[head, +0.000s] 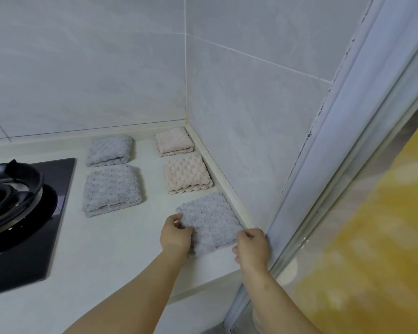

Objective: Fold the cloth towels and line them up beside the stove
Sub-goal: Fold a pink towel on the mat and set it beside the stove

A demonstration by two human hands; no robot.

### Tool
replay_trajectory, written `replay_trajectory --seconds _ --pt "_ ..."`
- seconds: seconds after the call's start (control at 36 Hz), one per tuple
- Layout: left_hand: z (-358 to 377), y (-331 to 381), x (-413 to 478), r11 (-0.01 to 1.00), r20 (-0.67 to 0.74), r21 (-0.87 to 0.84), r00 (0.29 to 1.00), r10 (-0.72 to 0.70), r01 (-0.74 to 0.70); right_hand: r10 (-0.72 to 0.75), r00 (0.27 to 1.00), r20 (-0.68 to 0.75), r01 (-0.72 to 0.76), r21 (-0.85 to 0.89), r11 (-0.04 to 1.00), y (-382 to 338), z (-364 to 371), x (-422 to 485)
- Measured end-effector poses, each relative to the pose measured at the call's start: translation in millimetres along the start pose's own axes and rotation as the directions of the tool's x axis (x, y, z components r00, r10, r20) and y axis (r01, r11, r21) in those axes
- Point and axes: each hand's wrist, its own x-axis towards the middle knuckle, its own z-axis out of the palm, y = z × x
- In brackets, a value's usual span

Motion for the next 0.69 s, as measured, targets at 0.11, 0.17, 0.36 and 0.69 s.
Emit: replay_trajectory --seconds 0.11,0.17,0.36,0.69 --pt "-14.0 9.2 -4.7 0.981 0.062 0.161 0.994 0.094 -0.103 -0.036 0.999 0.033 0.038 -0.049 0.998 -7.0 0.9 -6.4" --pt "-26.0 15.1 -8.8 0.976 0.072 0.173 0.99 0.123 -0.134 -0.055 0.996 0.067 0.059 -0.064 0.996 -13.0 7.2 -10.1" --pt "-100.5 25.7 -22.3 0.992 0.03 -0.019 0.992 0.122 -0.121 -0.117 0.946 0.301 0.13 -0.024 0.991 -49.5 63.0 -45.7" --pt "-328.2 0.5 -92.5 0.953 -0.377 -0.252 0.924 0.063 -0.168 -0.103 0.576 0.811 0.279 -0.077 0.957 -62.0 213.9 -231.1"
